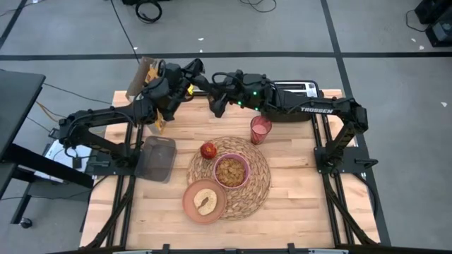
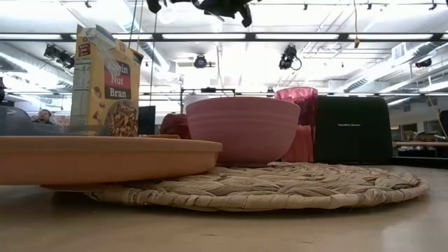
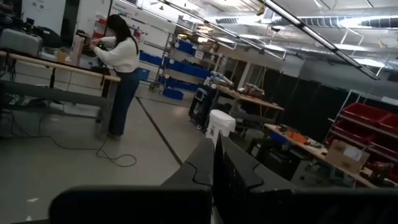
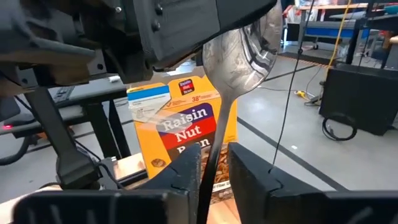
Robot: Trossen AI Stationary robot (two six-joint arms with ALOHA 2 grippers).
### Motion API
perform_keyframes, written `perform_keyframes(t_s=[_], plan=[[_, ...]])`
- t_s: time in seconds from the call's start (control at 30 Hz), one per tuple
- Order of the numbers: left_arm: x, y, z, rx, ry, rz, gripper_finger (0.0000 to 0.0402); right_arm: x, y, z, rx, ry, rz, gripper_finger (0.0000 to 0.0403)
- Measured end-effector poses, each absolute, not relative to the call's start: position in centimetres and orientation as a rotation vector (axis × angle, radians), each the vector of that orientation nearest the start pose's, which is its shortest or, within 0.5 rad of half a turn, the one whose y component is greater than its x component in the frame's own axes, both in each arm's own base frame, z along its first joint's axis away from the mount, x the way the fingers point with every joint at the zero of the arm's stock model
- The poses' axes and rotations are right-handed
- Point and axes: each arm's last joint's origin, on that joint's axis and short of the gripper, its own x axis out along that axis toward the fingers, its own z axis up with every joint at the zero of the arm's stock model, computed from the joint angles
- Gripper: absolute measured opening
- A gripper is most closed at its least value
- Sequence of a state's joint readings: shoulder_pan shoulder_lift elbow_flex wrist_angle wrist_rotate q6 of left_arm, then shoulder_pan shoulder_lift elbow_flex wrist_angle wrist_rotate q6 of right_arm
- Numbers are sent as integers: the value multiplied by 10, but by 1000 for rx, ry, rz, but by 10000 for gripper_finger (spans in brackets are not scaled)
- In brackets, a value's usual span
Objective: Arrange a breakfast setting
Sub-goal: Put the spoon on the right side of the pink bowl on the brown placemat
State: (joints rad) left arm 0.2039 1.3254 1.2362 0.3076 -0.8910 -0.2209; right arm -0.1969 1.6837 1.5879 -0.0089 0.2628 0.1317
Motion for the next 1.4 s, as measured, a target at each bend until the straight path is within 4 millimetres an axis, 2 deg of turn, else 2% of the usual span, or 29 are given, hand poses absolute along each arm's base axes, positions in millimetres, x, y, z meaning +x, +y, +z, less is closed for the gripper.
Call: perform_keyframes(t_s=[0.23, 0.4, 0.53, 0.7, 0.9, 1.17, 1.3, 1.4], plan=[[278, 81, 418, -277, -354, 1060, 15, 385, -89, 393, 161, 62, -454, 47], [278, 80, 418, -278, -357, 1048, 15, 384, -91, 393, 215, 55, -432, 38], [277, 80, 420, -277, -358, 1016, 15, 382, -95, 394, 284, 56, -313, 56], [277, 76, 424, -278, -366, 896, 15, 379, -105, 394, 414, 82, -105, 90], [269, 72, 431, -269, -365, 822, 15, 370, -114, 406, 506, 43, 62, 95], [260, 70, 438, -264, -381, 769, 15, 365, -119, 414, 549, 3, 142, 94], [260, 70, 438, -272, -392, 796, 15, 366, -113, 414, 499, -2, 102, 94], [260, 69, 441, -247, -404, 753, 15, 366, -109, 415, 501, -4, 109, 94]])
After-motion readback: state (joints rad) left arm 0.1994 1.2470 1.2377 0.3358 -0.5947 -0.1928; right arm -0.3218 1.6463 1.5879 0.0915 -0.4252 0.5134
